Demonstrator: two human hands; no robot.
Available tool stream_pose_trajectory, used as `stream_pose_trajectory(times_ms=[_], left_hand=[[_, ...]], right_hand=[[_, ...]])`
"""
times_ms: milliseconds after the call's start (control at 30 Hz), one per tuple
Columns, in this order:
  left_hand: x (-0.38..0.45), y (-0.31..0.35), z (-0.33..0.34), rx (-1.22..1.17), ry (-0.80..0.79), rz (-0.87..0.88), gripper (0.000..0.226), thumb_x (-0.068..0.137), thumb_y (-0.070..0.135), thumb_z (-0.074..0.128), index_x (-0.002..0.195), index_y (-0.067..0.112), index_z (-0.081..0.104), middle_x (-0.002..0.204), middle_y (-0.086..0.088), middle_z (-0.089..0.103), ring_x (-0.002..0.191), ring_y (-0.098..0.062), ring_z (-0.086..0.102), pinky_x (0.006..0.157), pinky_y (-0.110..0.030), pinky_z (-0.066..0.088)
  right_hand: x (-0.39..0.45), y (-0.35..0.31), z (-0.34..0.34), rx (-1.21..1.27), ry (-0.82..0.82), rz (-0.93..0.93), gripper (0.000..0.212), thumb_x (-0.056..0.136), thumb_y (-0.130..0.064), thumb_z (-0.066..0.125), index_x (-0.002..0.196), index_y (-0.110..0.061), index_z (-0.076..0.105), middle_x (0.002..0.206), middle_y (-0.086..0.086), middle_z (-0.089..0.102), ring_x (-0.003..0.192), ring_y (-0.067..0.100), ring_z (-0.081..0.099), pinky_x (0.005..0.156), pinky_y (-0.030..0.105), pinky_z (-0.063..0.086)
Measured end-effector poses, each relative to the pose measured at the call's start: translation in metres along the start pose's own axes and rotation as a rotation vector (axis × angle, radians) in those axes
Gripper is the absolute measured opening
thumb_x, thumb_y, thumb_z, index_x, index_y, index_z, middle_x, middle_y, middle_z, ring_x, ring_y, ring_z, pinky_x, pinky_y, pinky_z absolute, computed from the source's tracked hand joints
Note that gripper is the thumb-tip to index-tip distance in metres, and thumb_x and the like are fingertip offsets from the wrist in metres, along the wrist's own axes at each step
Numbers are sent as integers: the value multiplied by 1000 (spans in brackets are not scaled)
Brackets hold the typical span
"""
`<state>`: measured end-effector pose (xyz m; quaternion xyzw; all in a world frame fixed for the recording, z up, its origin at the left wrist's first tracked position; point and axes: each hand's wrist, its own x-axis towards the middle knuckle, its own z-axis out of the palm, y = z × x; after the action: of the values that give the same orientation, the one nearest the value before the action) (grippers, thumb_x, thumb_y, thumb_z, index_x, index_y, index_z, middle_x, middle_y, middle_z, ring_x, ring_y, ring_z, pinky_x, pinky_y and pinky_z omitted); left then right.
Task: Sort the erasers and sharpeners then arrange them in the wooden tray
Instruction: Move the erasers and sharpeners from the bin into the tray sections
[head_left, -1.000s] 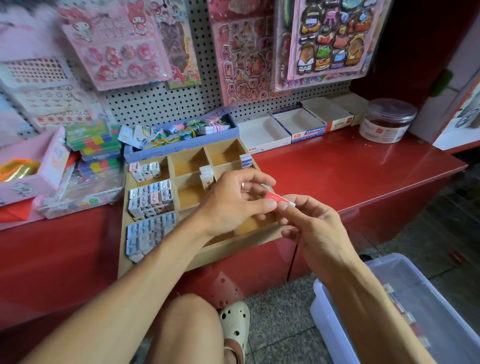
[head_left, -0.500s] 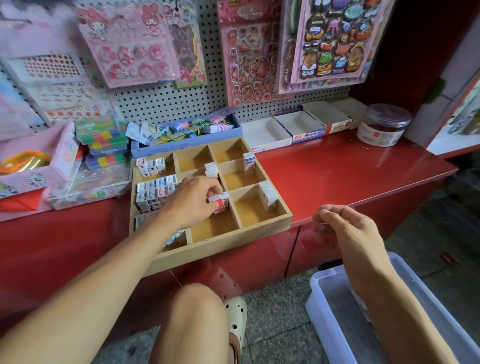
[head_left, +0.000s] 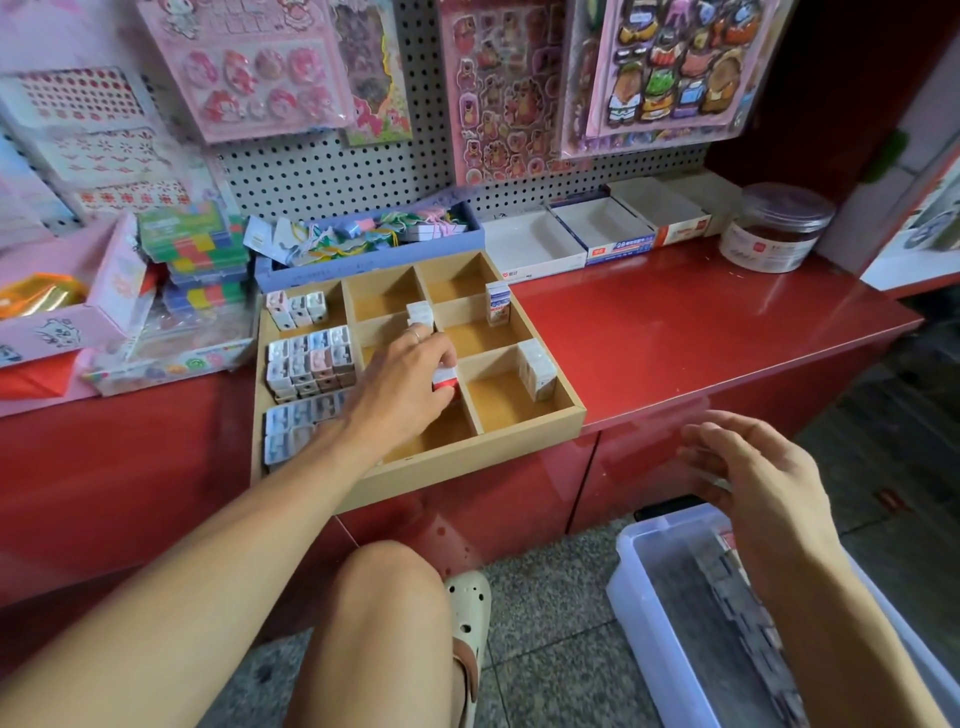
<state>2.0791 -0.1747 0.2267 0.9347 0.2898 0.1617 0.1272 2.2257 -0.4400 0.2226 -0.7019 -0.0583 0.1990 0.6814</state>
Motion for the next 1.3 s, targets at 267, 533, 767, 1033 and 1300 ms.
stream_pose_trajectory(times_ms=[267,533,767,1033,1300], left_hand=[[1,12,-32,-47,-129,-103,23,83,35,71,103,27,64,107,6,62,88,-13,63,78,-32,49],[-37,91,-49,-539,-80,-119,11,83,28,74,92,25,68,89,6,67,75,-14,67,73,-27,54],[-92,170,29,-757,-304,-142,14,78,37,71,88,28,69,86,-3,71,82,-23,70,72,-37,59],[-130,220,142,-791,-545,-263,10,98,15,57,96,21,64,88,-5,65,85,-21,68,66,-26,54],[-108,226,253,-404,-634,-6,14,97,17,57,108,12,63,96,1,62,88,-14,60,77,-16,45]], right_hand=[[-12,-1,-21,-99,26,-73,12,96,-9,62,105,-14,68,91,6,73,84,18,69,75,31,55],[-43,-1,-79,-208,98,-159,10,96,-25,63,104,-29,67,99,-5,73,97,19,69,86,46,57],[-67,24,-145,-226,211,-154,10,98,-16,59,106,-21,64,94,-8,68,77,-4,64,53,9,43],[-80,100,-217,-289,297,8,12,97,-23,60,109,-25,59,105,-8,66,93,0,62,75,22,48],[-41,183,-235,-369,379,247,17,98,-24,59,113,-20,62,106,-3,66,97,15,64,82,30,49]])
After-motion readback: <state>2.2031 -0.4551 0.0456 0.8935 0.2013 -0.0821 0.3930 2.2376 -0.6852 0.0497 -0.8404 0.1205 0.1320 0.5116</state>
